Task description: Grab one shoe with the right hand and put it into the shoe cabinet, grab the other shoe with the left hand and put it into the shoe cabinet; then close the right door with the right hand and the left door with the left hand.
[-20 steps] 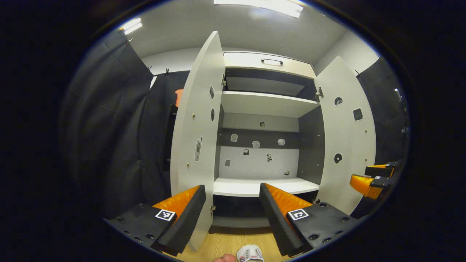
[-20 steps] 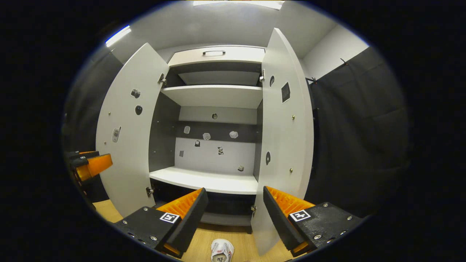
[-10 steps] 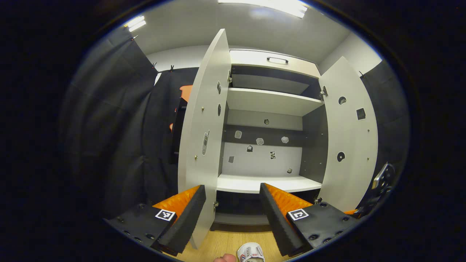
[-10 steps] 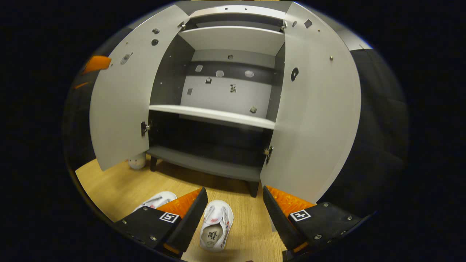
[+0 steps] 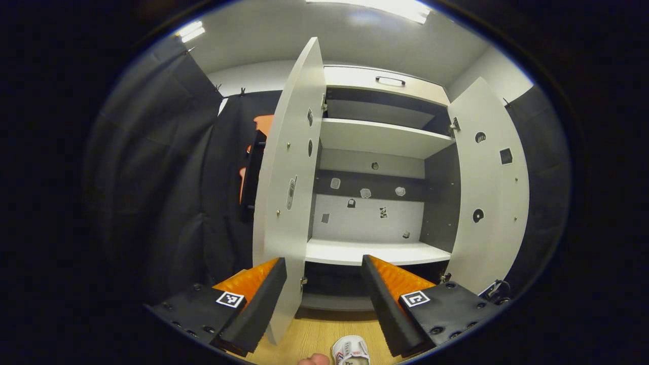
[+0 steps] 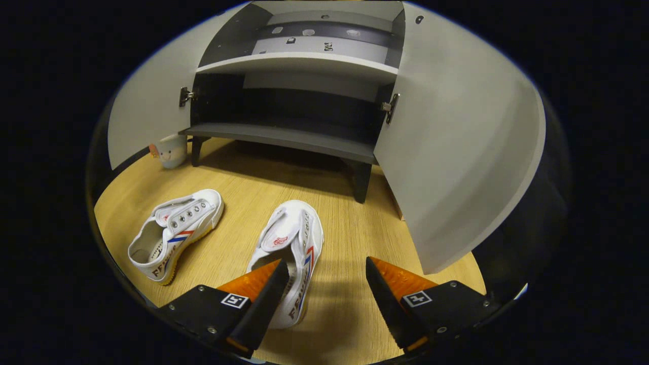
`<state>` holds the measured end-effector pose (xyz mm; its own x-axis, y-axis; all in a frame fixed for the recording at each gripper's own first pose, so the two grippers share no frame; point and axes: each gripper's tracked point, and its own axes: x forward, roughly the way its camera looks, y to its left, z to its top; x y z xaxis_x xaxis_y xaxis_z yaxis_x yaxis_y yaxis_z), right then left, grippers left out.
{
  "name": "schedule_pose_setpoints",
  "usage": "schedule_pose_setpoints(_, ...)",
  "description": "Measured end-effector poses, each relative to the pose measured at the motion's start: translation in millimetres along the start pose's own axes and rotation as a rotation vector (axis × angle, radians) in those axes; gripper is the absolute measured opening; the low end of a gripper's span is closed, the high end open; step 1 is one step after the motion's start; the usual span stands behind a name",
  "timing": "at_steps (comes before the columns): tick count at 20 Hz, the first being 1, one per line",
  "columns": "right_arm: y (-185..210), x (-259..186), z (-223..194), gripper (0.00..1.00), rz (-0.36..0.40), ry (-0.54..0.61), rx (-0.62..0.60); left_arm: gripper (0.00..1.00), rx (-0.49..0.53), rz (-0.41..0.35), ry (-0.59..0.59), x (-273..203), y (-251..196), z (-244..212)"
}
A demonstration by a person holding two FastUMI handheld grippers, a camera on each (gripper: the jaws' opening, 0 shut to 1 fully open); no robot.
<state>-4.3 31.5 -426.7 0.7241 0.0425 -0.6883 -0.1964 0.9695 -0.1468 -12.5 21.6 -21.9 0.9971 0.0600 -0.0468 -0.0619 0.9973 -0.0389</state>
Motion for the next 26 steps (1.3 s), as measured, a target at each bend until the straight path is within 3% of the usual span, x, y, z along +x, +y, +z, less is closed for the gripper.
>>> schedule_pose_setpoints(3,-4.3,13.0,-2.8,0.92,-0.019,0.021,-0.007,0.96,0.006,0.006,0.001,-0.3,0.7,-0.7)
schedule_pose_setpoints(4,2.3,18.8,-3.4,0.90,0.014,0.015,0.005,0.96,0.006,0.008,0.002,-0.1,0.7,-1.1)
schedule_pose_setpoints(8,12.0,37.1,-7.4,0.78,0.051,0.035,-0.016,0.96,0.001,0.008,0.015,-0.1,-1.9,-6.0)
schedule_pose_setpoints(12,24.4,55.2,-7.1,0.62,0.101,0.059,0.038,0.96,0.014,0.007,0.019,-1.6,-4.8,-7.3)
schedule_pose_setpoints(16,19.2,60.8,-5.8,0.35,0.065,0.047,0.031,0.96,0.021,0.010,0.018,-3.7,-6.6,-7.2)
schedule_pose_setpoints(18,7.1,62.0,-10.5,0.15,0.009,0.050,0.009,0.96,0.021,0.010,0.021,-3.6,-7.7,-8.5)
schedule_pose_setpoints(19,8.3,60.0,-4.5,0.02,0.016,0.032,0.033,0.94,0.023,0.009,0.022,-3.4,-7.5,-8.8)
schedule_pose_setpoints(26,16.0,35.6,-1.6,0.00,0.006,0.009,0.028,0.96,0.024,-0.003,0.011,-1.5,-10.3,-7.1)
